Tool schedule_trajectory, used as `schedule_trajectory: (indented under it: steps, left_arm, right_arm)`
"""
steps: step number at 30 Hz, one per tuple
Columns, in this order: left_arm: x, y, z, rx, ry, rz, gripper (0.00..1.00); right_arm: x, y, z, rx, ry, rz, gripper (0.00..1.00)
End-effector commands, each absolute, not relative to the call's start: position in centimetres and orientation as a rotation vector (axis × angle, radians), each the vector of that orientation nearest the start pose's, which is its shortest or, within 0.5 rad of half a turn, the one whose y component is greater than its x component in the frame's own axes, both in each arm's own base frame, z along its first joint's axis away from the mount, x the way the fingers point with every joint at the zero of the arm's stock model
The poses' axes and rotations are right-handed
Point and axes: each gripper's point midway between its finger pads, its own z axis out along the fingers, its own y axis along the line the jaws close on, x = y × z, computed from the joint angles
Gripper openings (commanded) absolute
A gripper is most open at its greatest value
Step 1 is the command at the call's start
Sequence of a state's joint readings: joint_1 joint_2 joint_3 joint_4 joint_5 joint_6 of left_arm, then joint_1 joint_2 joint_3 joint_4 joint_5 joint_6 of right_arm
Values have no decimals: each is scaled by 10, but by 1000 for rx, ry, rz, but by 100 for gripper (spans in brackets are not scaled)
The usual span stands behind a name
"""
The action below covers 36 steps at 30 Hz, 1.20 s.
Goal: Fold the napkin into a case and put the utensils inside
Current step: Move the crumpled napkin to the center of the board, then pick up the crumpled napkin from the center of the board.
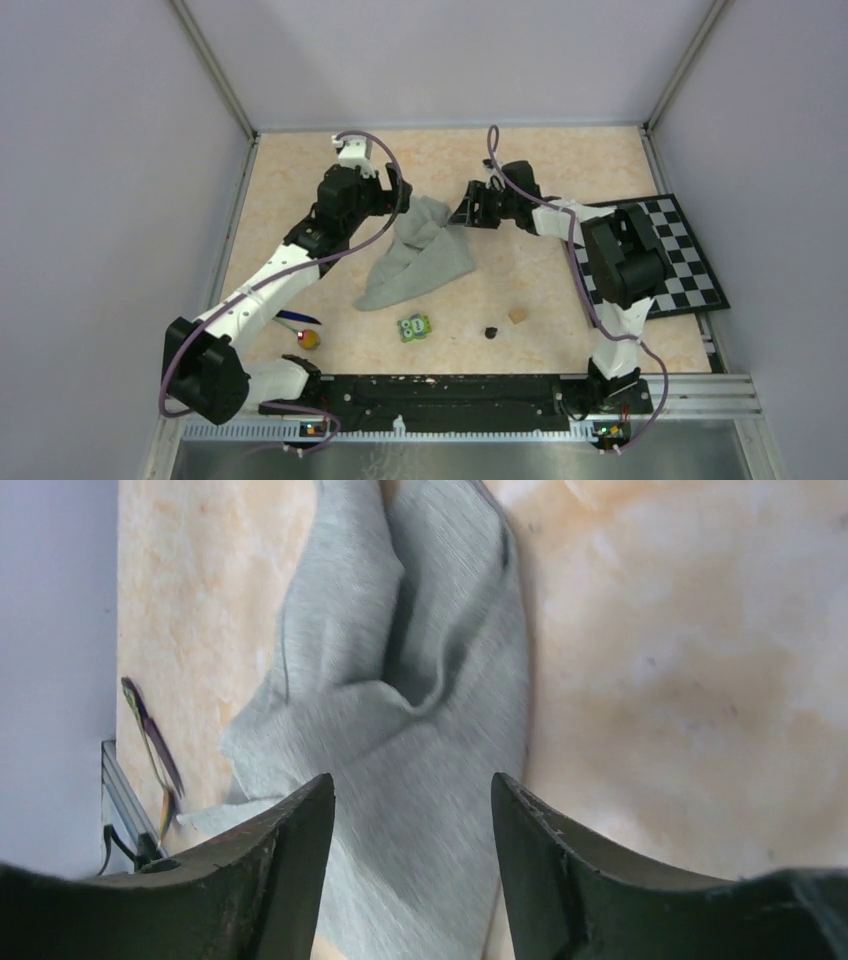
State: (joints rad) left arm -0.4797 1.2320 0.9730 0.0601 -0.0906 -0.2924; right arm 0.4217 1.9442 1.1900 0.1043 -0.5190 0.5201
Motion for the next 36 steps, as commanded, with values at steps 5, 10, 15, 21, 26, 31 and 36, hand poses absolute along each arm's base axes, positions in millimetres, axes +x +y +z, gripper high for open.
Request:
schedule_trajectory:
  steps: [5,10,15,21,26,31,36]
  left_arm:
    - [308,-147,169,-426,2146,-515,99]
    - [264,-129,110,-672,2335,-460,94]
    - [248,-112,72,-790,2416,-319,70]
    - [247,-99,50,-650,2527,-124,81]
    - [242,-116,34,-489,2604,-219,78]
    - [236,-130,32,-437,2596,-354,64]
    - [227,-143,34,-315,2569,-499,46]
  right_arm:
    - [399,285,119,-137,2232,1041,63]
    - [387,291,115,-149,2284,993,59]
    - [361,302,123,-202,2260,1014,58]
    - [354,297,107,-288,2344,912,58]
    - [357,290,97,-338,2396,830,58]
    - [361,297,89,-394,2401,806,58]
    - [359,320,66,-533,2429,710,57]
